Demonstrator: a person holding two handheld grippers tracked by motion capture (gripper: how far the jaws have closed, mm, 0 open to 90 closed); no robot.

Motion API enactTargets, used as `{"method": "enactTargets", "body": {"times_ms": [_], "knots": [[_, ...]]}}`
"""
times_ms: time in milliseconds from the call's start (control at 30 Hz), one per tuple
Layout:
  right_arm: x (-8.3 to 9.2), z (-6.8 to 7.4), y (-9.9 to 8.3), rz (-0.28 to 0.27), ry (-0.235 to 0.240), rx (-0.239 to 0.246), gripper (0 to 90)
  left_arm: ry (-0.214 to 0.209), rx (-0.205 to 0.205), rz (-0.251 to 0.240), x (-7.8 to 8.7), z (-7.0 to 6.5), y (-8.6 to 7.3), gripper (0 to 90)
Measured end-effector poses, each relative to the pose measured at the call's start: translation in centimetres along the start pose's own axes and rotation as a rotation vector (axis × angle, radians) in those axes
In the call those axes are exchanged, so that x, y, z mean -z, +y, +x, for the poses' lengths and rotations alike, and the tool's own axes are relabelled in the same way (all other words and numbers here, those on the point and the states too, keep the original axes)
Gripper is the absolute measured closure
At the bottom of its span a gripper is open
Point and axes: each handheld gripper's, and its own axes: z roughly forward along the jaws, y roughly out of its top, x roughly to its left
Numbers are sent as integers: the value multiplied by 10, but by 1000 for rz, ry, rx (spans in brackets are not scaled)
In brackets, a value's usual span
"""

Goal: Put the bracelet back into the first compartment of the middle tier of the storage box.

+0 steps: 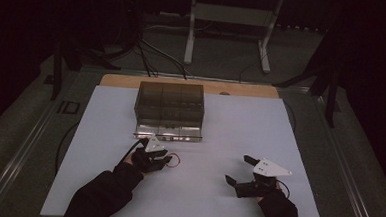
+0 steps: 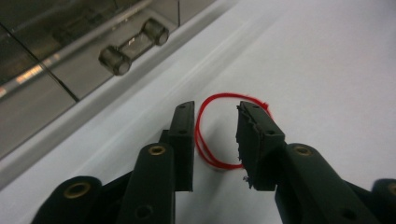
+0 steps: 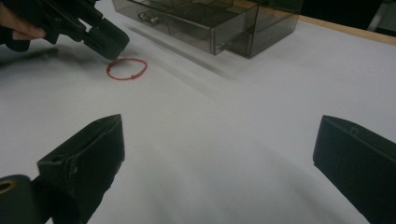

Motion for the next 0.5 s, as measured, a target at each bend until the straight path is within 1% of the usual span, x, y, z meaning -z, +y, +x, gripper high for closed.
{"method": "enactTargets", "body": {"times_ms": [33, 133, 200, 233, 267, 300, 367, 400, 433, 500], "knots": [[0, 0, 0, 1, 0, -1, 24, -7, 7, 7, -2, 1, 0, 722], [0, 0, 0, 0, 0, -2, 24, -8, 7, 16, -5, 1, -1, 780], [0, 0, 0, 2, 0, -2, 24, 5, -20, 32, -7, -1, -1, 812], [0, 0, 0, 3, 1, -1, 24, 17, -36, 38, -7, -2, -1, 813], [0, 0, 0, 2, 0, 0, 24, 12, -37, 36, -8, -3, -1, 815], [0, 0, 0, 1, 0, 0, 24, 10, -33, 37, -8, -3, -1, 844], [0, 0, 0, 0, -1, -1, 24, 5, -24, 38, -8, -2, -1, 845], [0, 0, 0, 2, -1, -3, 24, -1, -20, 35, -8, -1, -2, 876], [-1, 0, 0, 3, 0, -3, 24, -1, -12, 33, -8, -1, -2, 884], [-1, 0, 0, 4, 0, -2, 24, 5, -15, 32, -8, -1, -2, 900]]}}
